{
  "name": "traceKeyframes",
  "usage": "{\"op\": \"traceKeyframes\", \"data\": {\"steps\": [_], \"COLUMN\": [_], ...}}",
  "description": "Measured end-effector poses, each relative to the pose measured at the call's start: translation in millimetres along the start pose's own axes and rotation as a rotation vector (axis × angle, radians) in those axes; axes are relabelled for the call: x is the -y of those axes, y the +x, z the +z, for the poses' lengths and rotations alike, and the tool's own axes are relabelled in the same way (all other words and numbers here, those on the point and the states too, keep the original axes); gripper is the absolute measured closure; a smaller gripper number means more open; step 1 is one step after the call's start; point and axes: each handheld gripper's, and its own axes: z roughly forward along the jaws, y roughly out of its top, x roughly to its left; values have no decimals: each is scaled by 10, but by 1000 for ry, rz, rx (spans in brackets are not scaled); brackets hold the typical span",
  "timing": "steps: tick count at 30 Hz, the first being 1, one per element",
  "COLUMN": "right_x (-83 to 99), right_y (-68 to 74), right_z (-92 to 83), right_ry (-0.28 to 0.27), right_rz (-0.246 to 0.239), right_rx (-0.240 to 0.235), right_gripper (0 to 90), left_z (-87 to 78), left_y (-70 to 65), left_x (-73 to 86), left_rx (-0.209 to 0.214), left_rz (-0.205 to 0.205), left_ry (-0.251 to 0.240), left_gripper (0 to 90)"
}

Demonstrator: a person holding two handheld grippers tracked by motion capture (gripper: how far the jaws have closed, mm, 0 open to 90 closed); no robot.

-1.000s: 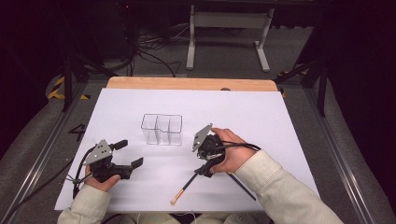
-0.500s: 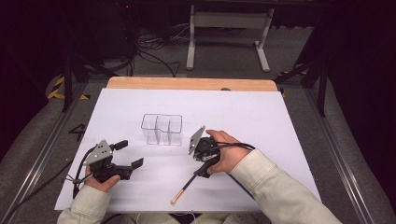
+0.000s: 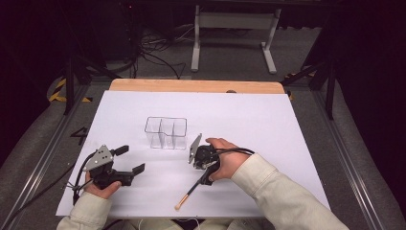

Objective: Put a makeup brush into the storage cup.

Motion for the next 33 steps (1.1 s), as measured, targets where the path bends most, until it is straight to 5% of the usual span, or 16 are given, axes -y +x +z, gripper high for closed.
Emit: {"op": "traceKeyframes", "data": {"steps": [16,33], "right_x": [-9,-63], "right_y": [2,34], "right_z": [195,228], "right_ry": [80,148], "right_rz": [-28,-119], "right_rx": [-34,-37], "right_gripper": [348,515], "left_z": [10,22], "left_y": [5,7], "left_x": [5,3], "left_rx": [-5,-1], "left_rz": [5,14], "left_ry": [6,12], "left_gripper": [76,76]}}
